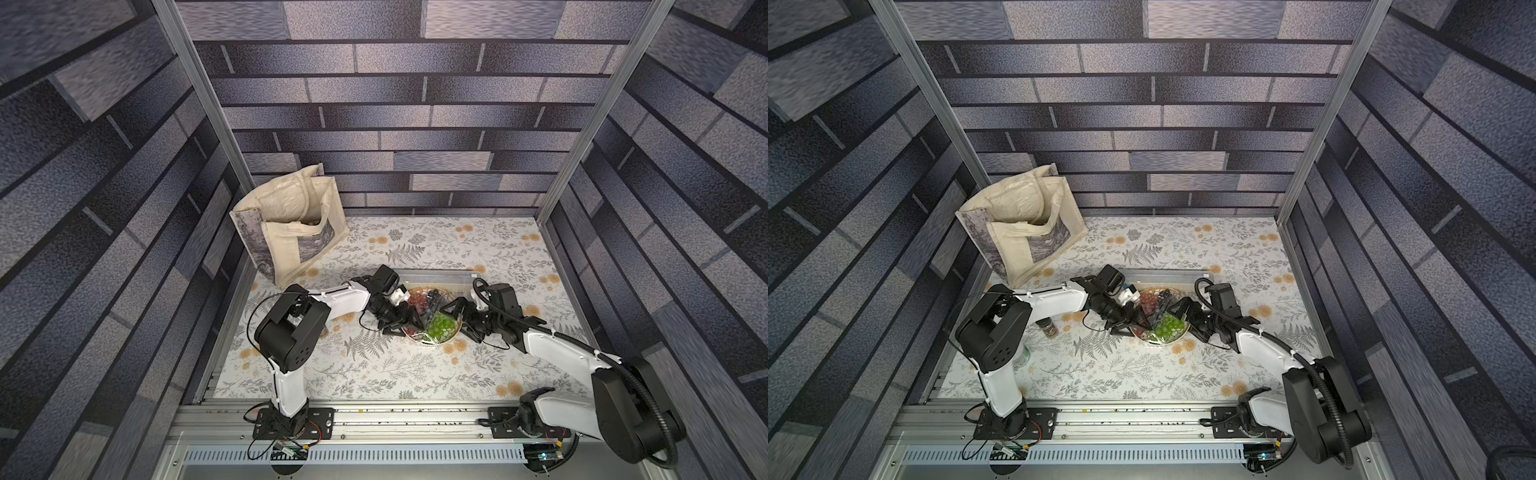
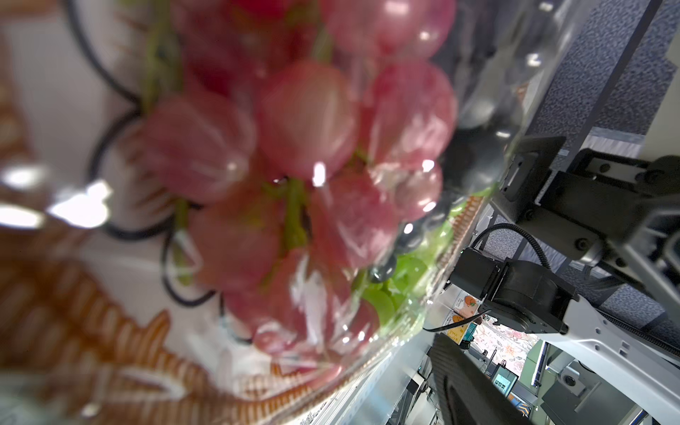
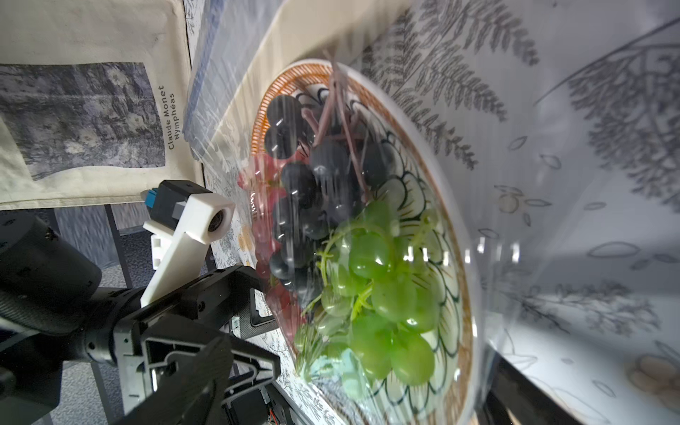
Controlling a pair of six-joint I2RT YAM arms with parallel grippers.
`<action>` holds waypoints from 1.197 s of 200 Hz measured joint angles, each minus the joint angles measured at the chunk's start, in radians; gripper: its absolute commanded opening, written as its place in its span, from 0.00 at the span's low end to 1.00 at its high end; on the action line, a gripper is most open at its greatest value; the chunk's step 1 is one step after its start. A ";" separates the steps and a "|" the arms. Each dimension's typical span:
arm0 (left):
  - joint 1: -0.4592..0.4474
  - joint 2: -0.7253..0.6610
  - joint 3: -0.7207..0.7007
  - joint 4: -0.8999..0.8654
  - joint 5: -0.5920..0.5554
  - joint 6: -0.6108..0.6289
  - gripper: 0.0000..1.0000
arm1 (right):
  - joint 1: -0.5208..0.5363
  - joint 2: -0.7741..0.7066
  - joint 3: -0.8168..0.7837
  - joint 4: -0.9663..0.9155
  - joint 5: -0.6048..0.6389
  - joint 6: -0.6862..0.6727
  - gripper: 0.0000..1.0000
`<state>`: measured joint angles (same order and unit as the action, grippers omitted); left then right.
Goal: Wrap the plate with plastic wrap
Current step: Cover the plate with plastic wrap, then tear off the plastic wrap from the plastic wrap cutting box.
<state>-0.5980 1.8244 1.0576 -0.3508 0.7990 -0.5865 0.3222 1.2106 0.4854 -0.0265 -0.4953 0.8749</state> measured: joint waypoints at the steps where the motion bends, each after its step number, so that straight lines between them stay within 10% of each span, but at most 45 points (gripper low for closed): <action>1: 0.003 -0.003 -0.003 -0.001 -0.001 0.001 0.77 | -0.002 -0.002 0.000 -0.003 0.000 -0.003 1.00; 49: 0.097 -0.179 -0.032 -0.118 -0.107 0.092 0.75 | -0.213 -0.077 0.056 -0.147 0.019 -0.158 0.99; 87: 0.049 -0.183 0.216 -0.248 -0.278 0.278 0.69 | -0.381 -0.019 0.148 -0.106 -0.005 -0.249 0.78; 133: -0.070 0.140 0.782 -0.326 -0.397 0.531 0.64 | -0.462 0.161 0.224 0.015 -0.022 -0.295 0.52; 199: -0.168 0.806 1.773 -0.580 -0.391 0.789 0.59 | -0.461 0.374 0.301 0.124 -0.058 -0.289 0.42; 239: -0.161 0.872 1.785 -0.577 -0.354 0.821 0.60 | -0.461 0.428 0.329 0.142 -0.085 -0.289 0.39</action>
<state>-0.7589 2.6961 2.8426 -0.9279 0.4446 0.2348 -0.1387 1.6386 0.8146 0.1154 -0.5800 0.5861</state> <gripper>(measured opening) 0.599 0.400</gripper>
